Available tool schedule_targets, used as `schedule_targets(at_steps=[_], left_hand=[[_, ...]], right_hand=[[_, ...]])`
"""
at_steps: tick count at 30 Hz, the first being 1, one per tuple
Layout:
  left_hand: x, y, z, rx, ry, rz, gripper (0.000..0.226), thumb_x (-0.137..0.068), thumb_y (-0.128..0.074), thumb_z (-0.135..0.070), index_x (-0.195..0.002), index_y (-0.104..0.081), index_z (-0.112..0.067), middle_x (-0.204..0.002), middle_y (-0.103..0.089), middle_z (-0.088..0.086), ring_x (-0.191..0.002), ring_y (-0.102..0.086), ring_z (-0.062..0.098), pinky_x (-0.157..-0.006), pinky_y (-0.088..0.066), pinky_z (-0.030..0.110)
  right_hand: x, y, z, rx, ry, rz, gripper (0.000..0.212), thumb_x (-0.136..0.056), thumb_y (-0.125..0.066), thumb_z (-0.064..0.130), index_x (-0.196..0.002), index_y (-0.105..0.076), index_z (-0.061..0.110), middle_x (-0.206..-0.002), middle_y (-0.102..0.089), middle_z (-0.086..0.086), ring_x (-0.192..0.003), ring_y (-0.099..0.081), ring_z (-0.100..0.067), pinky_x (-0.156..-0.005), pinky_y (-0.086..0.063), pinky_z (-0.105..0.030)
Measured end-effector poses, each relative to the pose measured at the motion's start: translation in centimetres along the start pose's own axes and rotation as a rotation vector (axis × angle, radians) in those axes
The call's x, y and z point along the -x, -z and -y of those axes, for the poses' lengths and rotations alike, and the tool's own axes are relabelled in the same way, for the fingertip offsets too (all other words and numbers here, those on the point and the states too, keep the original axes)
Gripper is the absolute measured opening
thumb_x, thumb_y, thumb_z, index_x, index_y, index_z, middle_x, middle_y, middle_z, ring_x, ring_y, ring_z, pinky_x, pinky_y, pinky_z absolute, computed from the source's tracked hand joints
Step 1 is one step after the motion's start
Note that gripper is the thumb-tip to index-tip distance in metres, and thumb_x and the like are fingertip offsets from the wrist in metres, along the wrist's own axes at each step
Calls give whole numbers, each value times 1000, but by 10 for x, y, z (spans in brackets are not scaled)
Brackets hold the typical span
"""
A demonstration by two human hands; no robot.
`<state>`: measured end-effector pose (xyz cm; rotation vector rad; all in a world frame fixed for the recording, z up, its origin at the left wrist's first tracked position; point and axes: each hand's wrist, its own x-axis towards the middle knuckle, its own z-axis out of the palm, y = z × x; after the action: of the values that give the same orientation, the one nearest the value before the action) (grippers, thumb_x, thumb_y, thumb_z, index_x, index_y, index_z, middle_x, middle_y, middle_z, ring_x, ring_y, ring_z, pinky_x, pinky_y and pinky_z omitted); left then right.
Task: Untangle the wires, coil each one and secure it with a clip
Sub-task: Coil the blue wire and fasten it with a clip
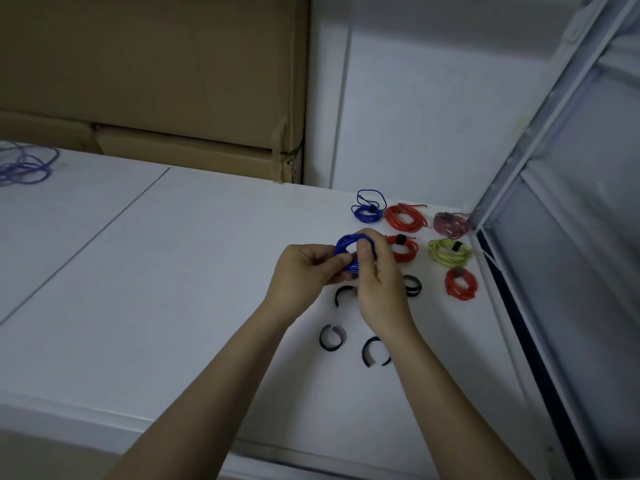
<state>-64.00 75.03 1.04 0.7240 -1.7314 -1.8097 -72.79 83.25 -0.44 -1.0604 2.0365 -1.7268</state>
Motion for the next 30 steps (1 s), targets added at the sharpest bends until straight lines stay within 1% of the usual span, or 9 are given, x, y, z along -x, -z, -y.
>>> schedule_targets(at_steps=[3,5,8,12,16,21,23,27,30], left_hand=[[4,-7,0,113,-2,-21,13,-90,-62,-4,-94,-73,-6,-85,-74,14,-76,-71,19,-71,-56,20],[5,-6,-3,167,17,-5,13,-90,-62,-4,-96,-73,-3,-87,-74,16,-78,-70,19,-72,-56,20],[4,-2,-9,129,25,48,12,-90,-62,-7,-92,-74,-5,-82,-74,13,-77,-70,17,-78,-58,25],[4,6,-16,4,11,112,14,-91,-62,-12,-90,-74,-7,-79,-75,8,-76,-72,14,-80,-57,29],[3,9,-17,35,35,117,15,-93,-59,-12,-91,-73,-8,-79,-75,6,-76,-72,13,-81,-57,29],[5,4,-10,87,-1,88,15,-93,-58,-8,-92,-72,-8,-72,-73,0,-70,-70,8,-73,-57,19],[5,3,-9,98,-16,90,15,-94,-57,-7,-91,-72,-8,-72,-73,0,-70,-69,8,-75,-57,20],[5,6,-7,81,17,154,17,-95,-56,-8,-93,-72,-8,-75,-74,1,-72,-71,9,-68,-54,17],[-1,23,-3,-2,43,190,16,-94,-58,-14,-95,-73,-8,-78,-74,3,-69,-68,8,-65,-52,17]], right_hand=[[-2,-7,3,129,56,-81,21,-102,-30,36,-112,-47,30,-96,-57,13,-85,-55,-1,-66,-44,-17],[-7,-6,4,199,98,-91,25,-102,-29,37,-112,-48,25,-89,-58,13,-77,-55,-1,-59,-40,-17],[-14,-3,5,146,125,-83,15,-103,-34,29,-101,-48,24,-74,-56,14,-65,-53,3,-55,-41,-14],[-14,-4,9,130,178,-117,13,-103,-39,22,-97,-50,22,-72,-56,14,-65,-53,6,-55,-39,-9],[-12,-7,12,106,246,-143,13,-99,-37,28,-95,-47,21,-73,-55,16,-66,-53,6,-55,-38,-11],[-15,-10,12,121,203,-182,24,-102,-35,26,-94,-53,11,-65,-51,13,-61,-50,4,-53,-36,-15],[-17,-8,12,136,198,-173,28,-103,-35,26,-97,-55,8,-62,-48,12,-58,-49,3,-53,-35,-16],[-22,-5,8,224,222,-137,23,-102,-40,23,-97,-58,10,-66,-51,16,-63,-51,11,-55,-36,-10],[-24,-2,4,318,273,-104,20,-99,-41,24,-94,-57,13,-63,-48,18,-62,-52,6,-52,-35,-10]])
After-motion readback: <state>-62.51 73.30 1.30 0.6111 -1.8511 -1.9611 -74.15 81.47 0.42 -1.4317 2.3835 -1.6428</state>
